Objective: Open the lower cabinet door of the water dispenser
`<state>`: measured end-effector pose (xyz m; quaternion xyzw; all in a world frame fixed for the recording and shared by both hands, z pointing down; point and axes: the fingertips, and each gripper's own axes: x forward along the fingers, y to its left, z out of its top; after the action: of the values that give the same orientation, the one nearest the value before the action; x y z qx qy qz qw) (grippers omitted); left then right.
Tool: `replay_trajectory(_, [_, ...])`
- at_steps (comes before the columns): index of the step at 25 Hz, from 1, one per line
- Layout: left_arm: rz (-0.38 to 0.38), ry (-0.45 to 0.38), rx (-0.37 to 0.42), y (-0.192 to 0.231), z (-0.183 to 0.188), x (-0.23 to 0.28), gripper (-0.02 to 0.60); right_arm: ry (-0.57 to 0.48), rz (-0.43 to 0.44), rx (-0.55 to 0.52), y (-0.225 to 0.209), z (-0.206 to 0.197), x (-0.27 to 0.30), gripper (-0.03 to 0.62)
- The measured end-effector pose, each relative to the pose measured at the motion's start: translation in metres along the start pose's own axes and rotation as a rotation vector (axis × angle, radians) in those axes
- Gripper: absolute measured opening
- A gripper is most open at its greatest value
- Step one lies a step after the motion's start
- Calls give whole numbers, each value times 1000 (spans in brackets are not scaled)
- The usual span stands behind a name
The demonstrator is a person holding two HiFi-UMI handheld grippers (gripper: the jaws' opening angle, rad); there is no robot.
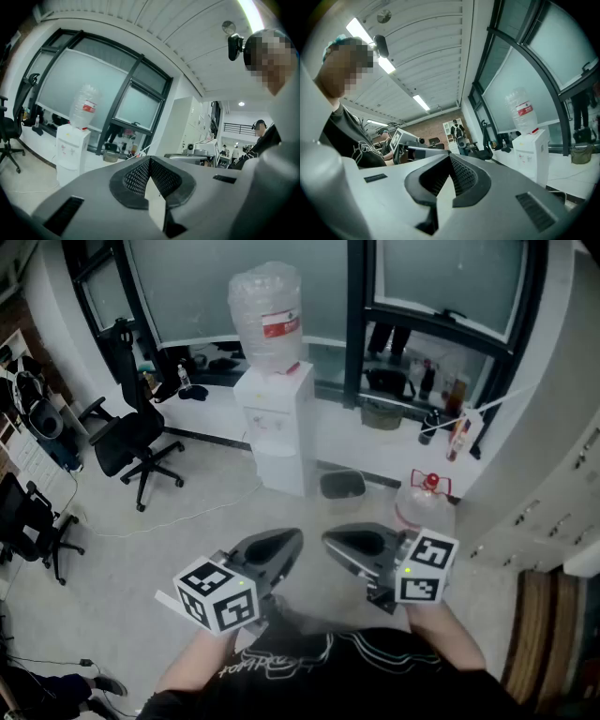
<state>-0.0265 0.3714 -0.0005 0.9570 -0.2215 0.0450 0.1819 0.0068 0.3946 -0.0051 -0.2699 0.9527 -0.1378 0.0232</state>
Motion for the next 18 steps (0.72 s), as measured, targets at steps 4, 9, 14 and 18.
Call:
replay_trajectory(4, [-1,-2,13,-13,-3,4,0,0,-6,-1,3,-2,-12,12])
replay_trajectory(9, [-8,9,-7,-14,-7,14,0,4,-17,28,-6,-8,-20,12])
replay_trajectory(14, [-28,24,-10,-3,-8,36,0,26,-46,62,-29,-11,-20,12])
replay_trajectory(18, [-49,38,-47,13,-15,58,0,32,-97,76,-55,-16,-24,12])
